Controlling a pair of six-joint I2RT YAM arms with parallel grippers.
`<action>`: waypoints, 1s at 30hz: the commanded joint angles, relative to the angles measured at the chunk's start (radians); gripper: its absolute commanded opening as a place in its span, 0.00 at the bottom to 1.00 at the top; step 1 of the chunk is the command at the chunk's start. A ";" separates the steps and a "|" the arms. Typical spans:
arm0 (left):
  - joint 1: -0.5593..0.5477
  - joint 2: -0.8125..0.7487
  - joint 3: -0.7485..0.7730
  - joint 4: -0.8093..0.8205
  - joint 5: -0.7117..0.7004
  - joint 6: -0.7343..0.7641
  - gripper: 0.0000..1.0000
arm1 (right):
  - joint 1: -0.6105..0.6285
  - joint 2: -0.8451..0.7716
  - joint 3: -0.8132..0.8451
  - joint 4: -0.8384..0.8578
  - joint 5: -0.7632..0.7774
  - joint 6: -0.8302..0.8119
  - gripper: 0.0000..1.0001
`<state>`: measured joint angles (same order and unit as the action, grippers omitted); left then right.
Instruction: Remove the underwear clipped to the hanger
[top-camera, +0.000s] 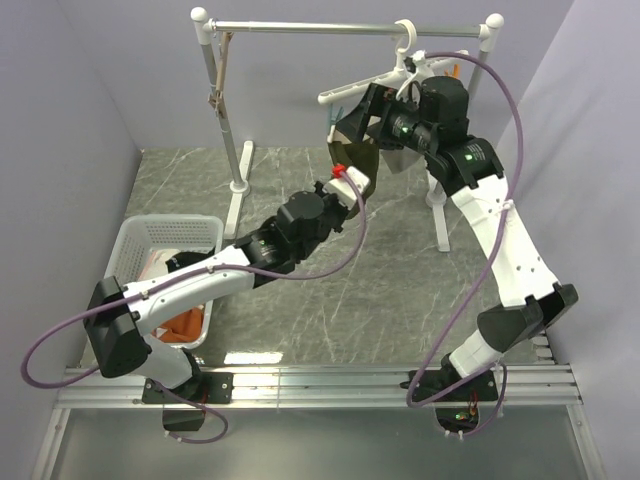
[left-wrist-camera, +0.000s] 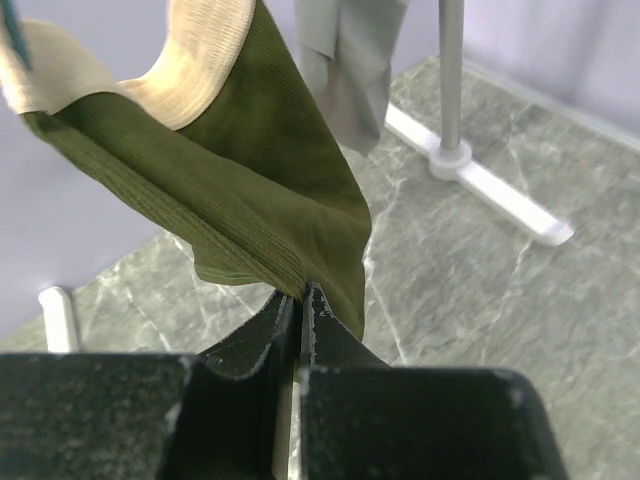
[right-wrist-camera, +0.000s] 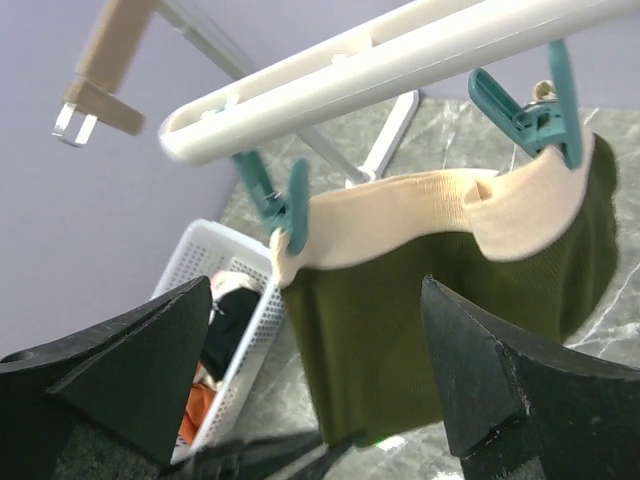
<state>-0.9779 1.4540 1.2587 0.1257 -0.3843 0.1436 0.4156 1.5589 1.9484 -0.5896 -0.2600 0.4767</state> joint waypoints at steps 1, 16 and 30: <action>-0.062 0.045 0.047 -0.021 -0.093 0.108 0.05 | 0.009 0.024 0.055 0.056 -0.021 -0.035 0.92; -0.110 0.155 0.145 0.014 -0.223 0.294 0.01 | 0.023 0.135 0.202 -0.042 0.042 -0.124 0.92; -0.160 0.177 0.194 -0.012 -0.255 0.355 0.01 | 0.130 0.158 0.217 -0.067 0.215 -0.254 0.84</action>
<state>-1.1168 1.6234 1.4162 0.1070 -0.6273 0.4709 0.5114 1.6924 2.1159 -0.6472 -0.1276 0.2756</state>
